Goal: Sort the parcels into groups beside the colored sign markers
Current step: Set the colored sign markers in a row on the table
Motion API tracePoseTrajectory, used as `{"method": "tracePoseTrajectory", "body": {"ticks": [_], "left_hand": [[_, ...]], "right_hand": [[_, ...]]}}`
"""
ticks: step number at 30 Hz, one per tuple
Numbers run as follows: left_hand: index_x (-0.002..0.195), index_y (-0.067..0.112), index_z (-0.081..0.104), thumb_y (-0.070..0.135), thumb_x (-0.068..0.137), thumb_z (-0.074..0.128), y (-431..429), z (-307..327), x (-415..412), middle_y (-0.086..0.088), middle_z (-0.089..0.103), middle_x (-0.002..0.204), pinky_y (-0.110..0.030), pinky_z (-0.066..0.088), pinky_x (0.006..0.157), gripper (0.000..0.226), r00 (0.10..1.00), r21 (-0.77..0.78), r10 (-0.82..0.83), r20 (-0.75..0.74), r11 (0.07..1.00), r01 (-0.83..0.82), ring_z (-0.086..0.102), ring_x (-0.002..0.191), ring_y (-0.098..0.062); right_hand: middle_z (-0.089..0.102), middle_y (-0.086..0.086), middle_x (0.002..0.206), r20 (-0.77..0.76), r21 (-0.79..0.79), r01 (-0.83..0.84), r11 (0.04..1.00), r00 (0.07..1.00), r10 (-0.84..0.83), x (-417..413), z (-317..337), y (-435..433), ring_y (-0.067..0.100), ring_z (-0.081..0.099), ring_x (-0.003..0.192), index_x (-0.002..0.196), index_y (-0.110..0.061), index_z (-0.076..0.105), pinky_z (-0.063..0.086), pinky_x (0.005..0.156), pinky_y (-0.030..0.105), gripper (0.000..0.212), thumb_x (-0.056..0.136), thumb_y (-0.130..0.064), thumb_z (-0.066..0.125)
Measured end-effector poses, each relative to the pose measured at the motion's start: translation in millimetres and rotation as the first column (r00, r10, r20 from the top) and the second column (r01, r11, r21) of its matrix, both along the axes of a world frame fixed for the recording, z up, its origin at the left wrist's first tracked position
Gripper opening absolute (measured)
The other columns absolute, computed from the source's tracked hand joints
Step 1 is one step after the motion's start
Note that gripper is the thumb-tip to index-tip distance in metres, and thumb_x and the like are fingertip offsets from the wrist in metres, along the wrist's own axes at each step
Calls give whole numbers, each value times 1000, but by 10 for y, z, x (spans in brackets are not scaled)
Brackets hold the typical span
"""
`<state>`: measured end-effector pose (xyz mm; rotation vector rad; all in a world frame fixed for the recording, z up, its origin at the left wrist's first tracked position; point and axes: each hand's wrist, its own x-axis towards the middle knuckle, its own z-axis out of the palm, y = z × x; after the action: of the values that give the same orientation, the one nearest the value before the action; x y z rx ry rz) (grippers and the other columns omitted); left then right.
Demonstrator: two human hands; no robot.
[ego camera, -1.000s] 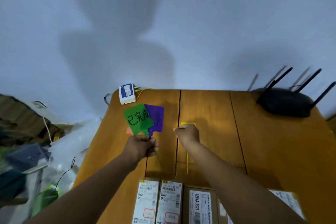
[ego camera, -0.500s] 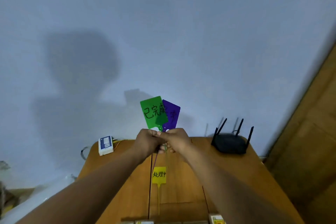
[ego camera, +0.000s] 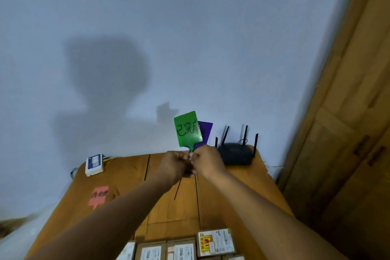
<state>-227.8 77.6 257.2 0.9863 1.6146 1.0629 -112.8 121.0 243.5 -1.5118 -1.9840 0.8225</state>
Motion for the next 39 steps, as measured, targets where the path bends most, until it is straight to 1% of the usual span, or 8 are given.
{"method": "tracePoseTrajectory", "body": {"ticks": [7, 12, 21, 24, 29, 33, 36, 39], "left_hand": [[112, -6, 54, -8, 97, 54, 208, -467, 151, -25, 62, 88, -28, 58, 45, 15, 978, -123, 154, 137, 983, -138, 64, 66, -27], [108, -9, 58, -1, 96, 59, 230, -1259, -442, -21, 65, 84, -30, 56, 48, 15, 948, -270, 315, 43, 917, -293, 70, 66, -27], [82, -2, 59, -5, 97, 55, 100, -2749, -1087, -24, 62, 80, -38, 58, 62, 16, 846, -408, 533, 18, 776, -481, 66, 69, -31], [93, -5, 62, -3, 96, 59, 46, -3042, -1164, -24, 67, 83, -36, 58, 57, 5, 827, -454, 560, 39, 747, -485, 71, 70, -32], [98, -3, 63, -2, 94, 62, 9, -3078, -1274, -23, 69, 83, -30, 57, 50, 4, 828, -461, 560, 36, 744, -483, 72, 70, -31], [98, -8, 64, -2, 93, 63, 141, -2790, -1310, -24, 68, 82, -31, 61, 55, 7, 865, -412, 499, 58, 801, -434, 70, 70, -31], [101, -12, 64, -1, 93, 64, 360, -2484, -1220, -24, 67, 81, -31, 62, 56, 13, 892, -358, 443, 93, 851, -385, 70, 69, -31], [104, -11, 65, 2, 93, 65, 630, -2094, -985, -23, 70, 83, -33, 61, 54, 17, 918, -301, 381, 112, 893, -334, 72, 69, -30]], "right_hand": [[69, 10, 76, -142, -111, 112, 987, 982, -128, 370, -543, 165, 27, 68, 72, 73, -6, 69, 59, 70, 44, 36, 101, -23, 54], [69, 10, 73, -206, -405, 154, 901, 945, -254, 377, -1349, 427, 22, 67, 60, 75, -8, 66, 62, 60, 38, 30, 102, -14, 52], [73, 19, 96, 1, -611, 120, 783, 988, -151, -298, -2960, 914, 33, 72, 79, 93, -2, 70, 63, 60, 37, 21, 99, -15, 54], [70, 19, 106, 51, -651, 112, 751, 993, -103, -526, -3314, 987, 34, 72, 80, 105, -1, 67, 63, 56, 37, 22, 99, -18, 54], [67, 11, 112, 317, -515, 122, 849, 947, 57, -603, -3524, 866, 26, 67, 94, 119, -6, 66, 55, 68, 32, 37, 98, -35, 59], [67, 8, 111, 440, -437, 90, 895, 889, 126, -612, -3217, 787, 21, 63, 90, 118, -8, 65, 49, 68, 29, 33, 101, -33, 51], [69, 6, 100, 298, -463, 39, 886, 948, 114, -659, -2751, 885, 19, 64, 83, 106, -9, 68, 53, 66, 32, 32, 99, -37, 55], [74, 9, 89, -59, -551, -18, 834, 998, -17, -606, -2149, 1023, 24, 71, 80, 92, -9, 72, 61, 76, 42, 33, 97, -40, 59]]}}
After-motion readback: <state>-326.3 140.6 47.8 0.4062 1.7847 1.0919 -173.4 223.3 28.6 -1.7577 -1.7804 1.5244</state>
